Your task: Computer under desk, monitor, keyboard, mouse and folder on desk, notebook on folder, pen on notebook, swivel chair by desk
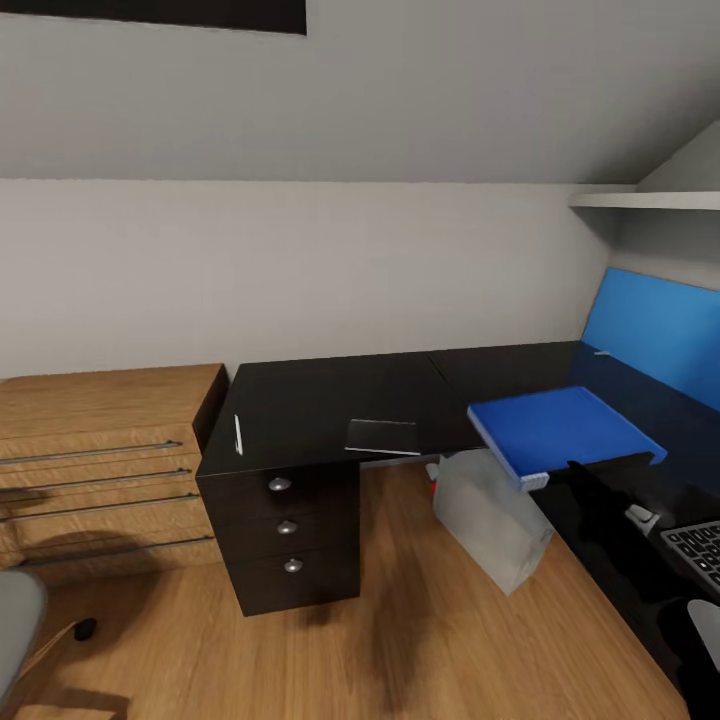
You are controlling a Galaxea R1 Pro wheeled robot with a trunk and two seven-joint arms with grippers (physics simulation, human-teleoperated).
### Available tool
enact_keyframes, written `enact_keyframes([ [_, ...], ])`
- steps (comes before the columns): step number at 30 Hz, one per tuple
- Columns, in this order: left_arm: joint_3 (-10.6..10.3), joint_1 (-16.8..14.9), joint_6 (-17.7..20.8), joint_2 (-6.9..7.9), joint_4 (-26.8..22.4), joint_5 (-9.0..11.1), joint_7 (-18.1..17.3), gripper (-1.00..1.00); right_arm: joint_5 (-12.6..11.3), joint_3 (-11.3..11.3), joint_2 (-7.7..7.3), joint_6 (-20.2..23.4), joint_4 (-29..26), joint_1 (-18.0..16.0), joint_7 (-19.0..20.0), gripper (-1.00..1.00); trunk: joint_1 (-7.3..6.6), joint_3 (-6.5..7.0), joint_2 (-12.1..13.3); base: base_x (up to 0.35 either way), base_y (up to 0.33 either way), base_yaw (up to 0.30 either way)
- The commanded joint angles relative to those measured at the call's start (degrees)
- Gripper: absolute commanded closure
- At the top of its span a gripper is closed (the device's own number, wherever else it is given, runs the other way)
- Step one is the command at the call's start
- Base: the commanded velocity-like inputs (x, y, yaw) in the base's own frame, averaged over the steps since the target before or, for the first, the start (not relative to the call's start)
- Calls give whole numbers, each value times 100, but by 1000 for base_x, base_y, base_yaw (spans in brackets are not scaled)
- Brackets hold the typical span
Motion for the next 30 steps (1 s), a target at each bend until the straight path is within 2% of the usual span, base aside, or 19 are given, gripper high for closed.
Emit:
enact_keyframes([
  [1,-49,-7,-27,2,2,50,40,-100,-10,10,6,9,-7,-4,-153,100,-1,-5,-3,0,0,0],
  [4,-30,-7,-83,-3,-4,51,42,-100,-15,32,16,-187,-19,-24,-764,100,-1,-5,-3,0,0,0],
  [7,-17,-9,-163,-4,-6,52,42,-100,-19,143,48,-926,-19,-278,-1242,100,-1,-5,-3,0,0,0],
  [9,-12,-8,-181,-5,-6,52,42,-100,16,474,109,-1641,43,-708,-1385,100,-1,-5,-3,0,0,0],
  [11,-10,-8,-187,-5,-6,52,42,-100,105,910,136,-2436,386,-1175,-1513,100,-1,-5,-3,0,0,0],
  [12,-12,-8,-189,-5,-6,52,42,-100,136,1008,140,-2640,536,-1290,-1538,100,-1,-5,-3,0,0,0],
  [14,-13,-6,-191,-5,-6,52,39,-100,299,1319,153,-3372,1270,-1804,-1598,100,-1,-5,-3,0,0,0],
  [15,-10,-7,-195,-7,-6,50,36,-100,459,1507,189,-3768,1772,-2197,-1618,100,-1,-5,-3,0,0,0],
  [16,-9,-6,-197,-8,-6,51,36,-100,514,1567,214,-3869,1903,-2307,-1622,100,-1,-5,-3,0,0,0],
  [19,-8,-5,-200,-12,-6,46,34,-100,784,1816,509,-4321,2354,-2663,-1634,100,-1,-5,-3,0,0,0],
  [20,-51,-7,-267,-17,-6,30,20,-100,889,1866,756,-4992,2504,-2766,-1633,100,-1,-5,-3,0,0,0],
  [22,-58,-9,-314,-15,-6,25,18,-100,891,1866,842,-5197,2519,-2772,-1632,100,-1,-5,-3,0,0,0],
  [23,-66,-7,-347,-16,-5,32,17,-100,892,1859,962,-5374,2532,-2746,-1619,100,-1,-5,-3,227,0,0],
  [24,-71,-6,-349,-20,0,33,16,-100,888,1855,987,-5416,2534,-2734,-1618,100,-1,-5,-3,274,-29,0],
  [30,-78,-6,-352,-29,2,27,16,-100,885,1851,997,-5412,2538,-2609,-1618,100,-1,-5,-3,299,-126,0],
])
